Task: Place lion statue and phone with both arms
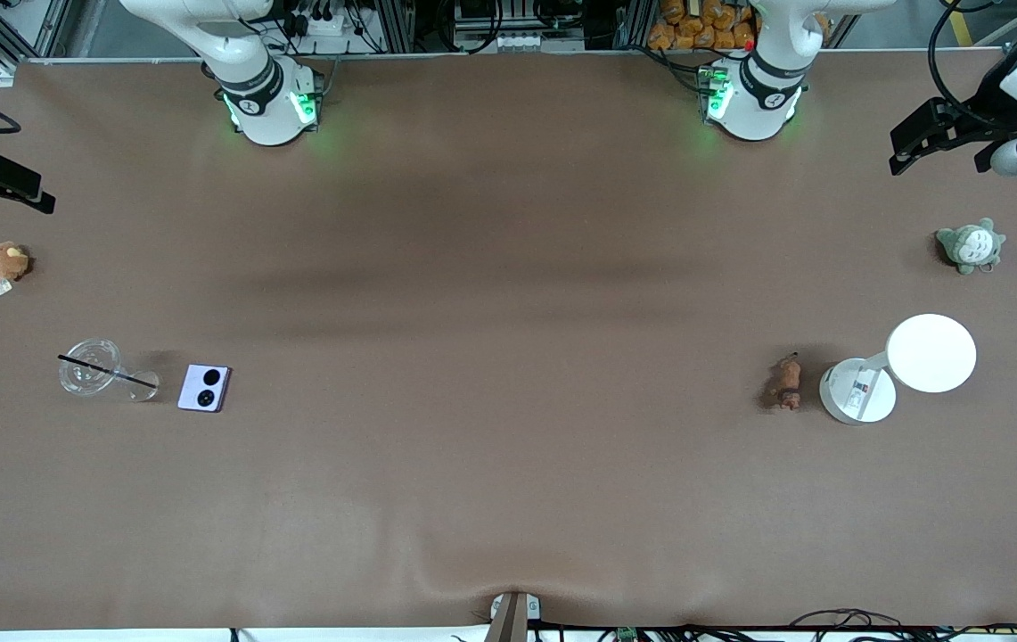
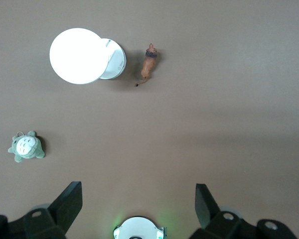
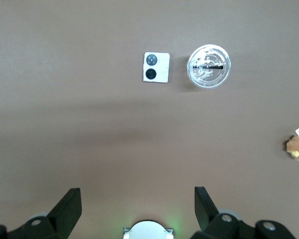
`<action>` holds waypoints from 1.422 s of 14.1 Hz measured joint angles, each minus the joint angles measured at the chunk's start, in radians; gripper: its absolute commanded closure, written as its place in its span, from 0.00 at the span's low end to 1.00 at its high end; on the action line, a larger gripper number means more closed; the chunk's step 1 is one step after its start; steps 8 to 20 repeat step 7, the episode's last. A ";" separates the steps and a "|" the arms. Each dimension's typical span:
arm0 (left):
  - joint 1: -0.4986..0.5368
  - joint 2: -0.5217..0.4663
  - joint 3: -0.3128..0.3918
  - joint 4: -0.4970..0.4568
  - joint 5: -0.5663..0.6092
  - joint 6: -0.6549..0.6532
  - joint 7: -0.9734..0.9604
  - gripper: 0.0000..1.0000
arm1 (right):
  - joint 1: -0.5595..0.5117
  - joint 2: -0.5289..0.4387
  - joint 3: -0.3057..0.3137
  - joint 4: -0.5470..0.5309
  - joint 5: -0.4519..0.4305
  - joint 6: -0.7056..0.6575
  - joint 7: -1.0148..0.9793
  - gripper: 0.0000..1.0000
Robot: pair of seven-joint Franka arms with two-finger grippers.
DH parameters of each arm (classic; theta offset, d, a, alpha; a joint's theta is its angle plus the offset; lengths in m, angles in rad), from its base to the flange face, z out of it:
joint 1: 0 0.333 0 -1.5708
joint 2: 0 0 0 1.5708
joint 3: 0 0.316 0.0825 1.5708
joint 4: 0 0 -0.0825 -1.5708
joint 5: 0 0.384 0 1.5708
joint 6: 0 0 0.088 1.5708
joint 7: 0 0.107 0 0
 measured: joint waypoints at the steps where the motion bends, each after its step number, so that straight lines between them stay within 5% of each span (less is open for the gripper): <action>1: 0.000 0.000 0.000 0.000 0.000 0.000 0.000 0.00 | 0.000 -0.001 0.001 0.007 0.000 -0.008 0.014 0.00; 20: 0.000 0.000 0.000 0.000 0.000 -0.008 0.000 0.00 | 0.006 -0.004 0.006 0.022 -0.014 -0.019 0.033 0.00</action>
